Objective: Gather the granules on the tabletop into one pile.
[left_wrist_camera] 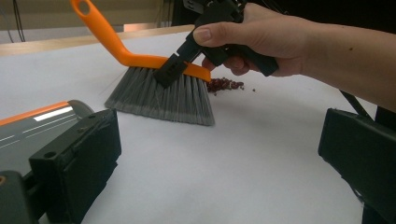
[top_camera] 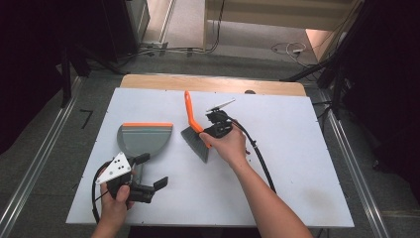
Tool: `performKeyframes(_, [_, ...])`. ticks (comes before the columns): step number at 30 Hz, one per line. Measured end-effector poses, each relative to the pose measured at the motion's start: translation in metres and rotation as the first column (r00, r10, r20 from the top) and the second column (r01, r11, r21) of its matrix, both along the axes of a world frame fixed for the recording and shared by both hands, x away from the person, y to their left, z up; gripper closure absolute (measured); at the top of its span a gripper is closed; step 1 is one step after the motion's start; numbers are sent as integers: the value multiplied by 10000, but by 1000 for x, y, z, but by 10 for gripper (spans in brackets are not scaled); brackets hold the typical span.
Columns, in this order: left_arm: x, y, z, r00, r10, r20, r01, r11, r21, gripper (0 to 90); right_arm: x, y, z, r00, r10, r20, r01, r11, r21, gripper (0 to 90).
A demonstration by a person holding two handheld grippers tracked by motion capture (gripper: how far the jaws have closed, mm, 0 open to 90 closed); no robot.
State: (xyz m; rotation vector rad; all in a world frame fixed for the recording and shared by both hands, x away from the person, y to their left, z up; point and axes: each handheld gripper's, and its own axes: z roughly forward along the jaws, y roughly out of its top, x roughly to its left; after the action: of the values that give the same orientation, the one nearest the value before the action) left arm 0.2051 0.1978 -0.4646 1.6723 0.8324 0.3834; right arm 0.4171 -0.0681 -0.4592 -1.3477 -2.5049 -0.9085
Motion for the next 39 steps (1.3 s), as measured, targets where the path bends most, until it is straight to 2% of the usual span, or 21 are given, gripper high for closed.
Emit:
performKeyframes(6, [0,0,0,10000,-34,-6,34,10000,-8,3,4,-29,1,9965,-841,-7,841,9961,-268,683])
performKeyframes(14, [0,-3,0,10000,-47,-18,47,10000,85,4,0,-70,-3,9909,-1339,-154,1337,9909,-141,682])
performKeyframes(18, [0,-3,0,10000,-55,-27,55,9999,88,3,-1,-81,-4,9890,-1467,-190,1466,9892,-74,681])
performKeyframes(21, [1,-4,-1,10000,-73,-62,73,9999,91,3,-3,-85,-2,9930,-1165,-195,1174,9914,581,684])
performKeyframes(22, [1,-4,-1,10000,-72,-64,72,9999,95,3,-4,-86,0,9926,-1186,-249,1200,9906,659,685])
performKeyframes(24, [1,-4,-1,10000,-72,-64,73,9999,91,3,-7,-88,7,9945,-1048,-49,1048,9895,998,685])
performKeyframes(26, [1,-4,-1,9999,-78,-63,79,9999,97,3,-9,-94,16,9930,-1182,78,1157,9820,1496,684])
performKeyframes(28, [1,-4,-1,10000,-71,-58,71,9999,81,3,-11,-101,27,9911,-1262,426,1182,9805,1569,685])
performKeyframes(31, [0,-4,0,10000,-76,-22,76,9999,88,3,-13,-114,40,9822,-1518,1109,1421,9857,905,685])
performKeyframes(34, [1,-3,0,10000,-51,-28,51,10000,54,3,-14,-130,44,9707,-1852,1528,1860,9825,93,685])
performKeyframes(37, [1,-3,0,10000,-41,-33,41,10000,79,3,-17,-143,43,9551,-2104,2087,2340,9676,-953,685])
performKeyframes(38, [1,-4,0,10000,-48,-25,48,10000,74,3,-18,-146,40,9492,-2218,2234,2559,9570,-1369,685])
performKeyframes(39, [1,-4,0,10000,-54,-39,54,10000,64,3,-19,-147,38,9468,-2209,2339,2620,9514,-1621,685])
